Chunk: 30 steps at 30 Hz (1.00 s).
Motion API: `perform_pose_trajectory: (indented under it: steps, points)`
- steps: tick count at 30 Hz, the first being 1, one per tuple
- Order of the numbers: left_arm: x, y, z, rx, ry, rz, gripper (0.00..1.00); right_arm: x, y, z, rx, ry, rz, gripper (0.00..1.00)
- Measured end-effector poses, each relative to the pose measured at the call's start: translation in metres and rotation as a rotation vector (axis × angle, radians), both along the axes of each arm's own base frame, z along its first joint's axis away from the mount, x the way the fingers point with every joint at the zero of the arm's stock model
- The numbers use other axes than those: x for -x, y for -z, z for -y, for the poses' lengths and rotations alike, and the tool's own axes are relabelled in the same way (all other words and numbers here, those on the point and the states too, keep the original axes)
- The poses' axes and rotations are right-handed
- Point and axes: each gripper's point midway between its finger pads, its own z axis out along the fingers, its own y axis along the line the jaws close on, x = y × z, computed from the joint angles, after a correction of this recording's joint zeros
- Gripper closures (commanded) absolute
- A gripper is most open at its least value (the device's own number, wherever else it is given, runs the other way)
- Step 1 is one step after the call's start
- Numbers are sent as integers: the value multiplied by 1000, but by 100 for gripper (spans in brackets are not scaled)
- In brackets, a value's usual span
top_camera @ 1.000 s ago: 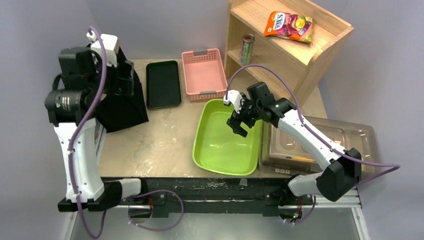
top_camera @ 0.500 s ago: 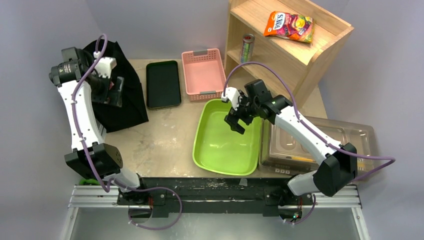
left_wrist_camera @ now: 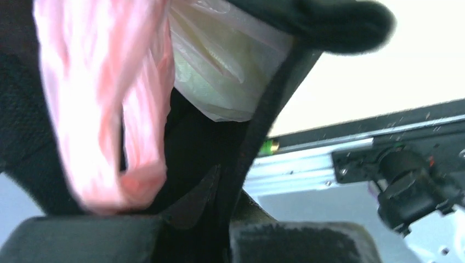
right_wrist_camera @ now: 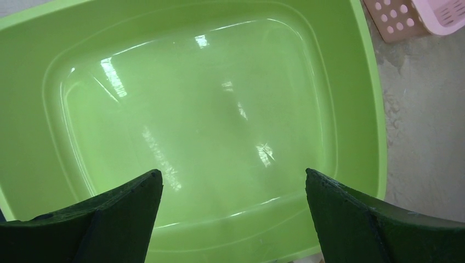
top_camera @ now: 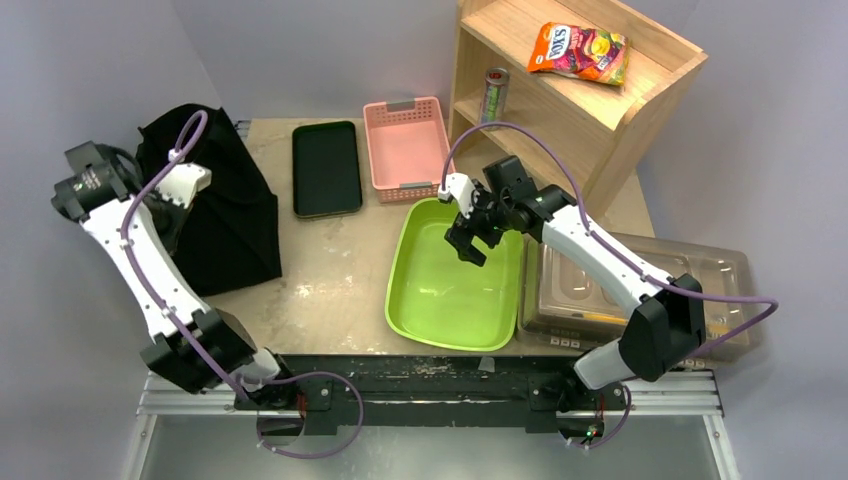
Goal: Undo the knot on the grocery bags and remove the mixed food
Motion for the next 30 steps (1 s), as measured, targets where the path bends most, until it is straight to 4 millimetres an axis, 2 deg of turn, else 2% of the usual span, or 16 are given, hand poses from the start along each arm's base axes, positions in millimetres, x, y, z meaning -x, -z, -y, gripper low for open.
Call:
perform_pose_trajectory:
  steps: [2, 5, 7, 10, 11, 13, 14, 15, 19, 20, 22, 24, 25, 27, 29, 30]
  points:
    - [19, -9, -3, -46, 33, 9, 100, 1, -1, -2, -7, -6, -5, 1]
    - [61, -15, -4, -114, 58, -13, 100, 0, -6, -5, -21, -15, -6, 1]
    - [86, -14, -5, -141, 56, -47, 80, -1, -10, -9, -36, -26, -7, 1]
    - [110, -14, -13, -166, 29, -77, 64, -1, -13, -13, -52, -38, -11, 1]
    - [111, -18, -17, -170, 15, -66, 48, 0, -14, -14, -55, -41, -15, 1]
    - [104, -30, -22, -187, 11, -19, 25, 1, -15, -16, -60, -50, -24, 1]
    - [96, -41, -24, -206, 15, 27, 17, 1, -16, -19, -68, -59, -30, 1]
    - [88, -55, -24, -230, 17, 90, 14, 1, -17, -23, -73, -67, -33, 1]
    - [68, -106, -2, -278, 21, 321, 18, 1, -27, -35, -107, -90, -30, 1]
    - [64, -120, 7, -275, 7, 382, 22, 0, -32, -39, -116, -97, -27, 1]
    - [55, -145, 18, -250, -29, 486, 39, -1, -38, -48, -133, -112, -19, 1]
    - [47, -166, 25, -220, -63, 575, 51, -2, -44, -54, -146, -124, -11, 1]
    - [41, -170, 26, -193, -74, 602, 56, -3, -47, -57, -149, -128, -8, 1]
    - [32, -161, 24, -122, -95, 602, 63, -4, -51, -61, -154, -136, 0, 1]
    - [26, -140, 25, -40, -109, 565, 67, -4, -53, -62, -156, -138, 4, 1]
    - [23, -122, 26, 10, -119, 528, 69, -4, -53, -62, -156, -137, 5, 1]
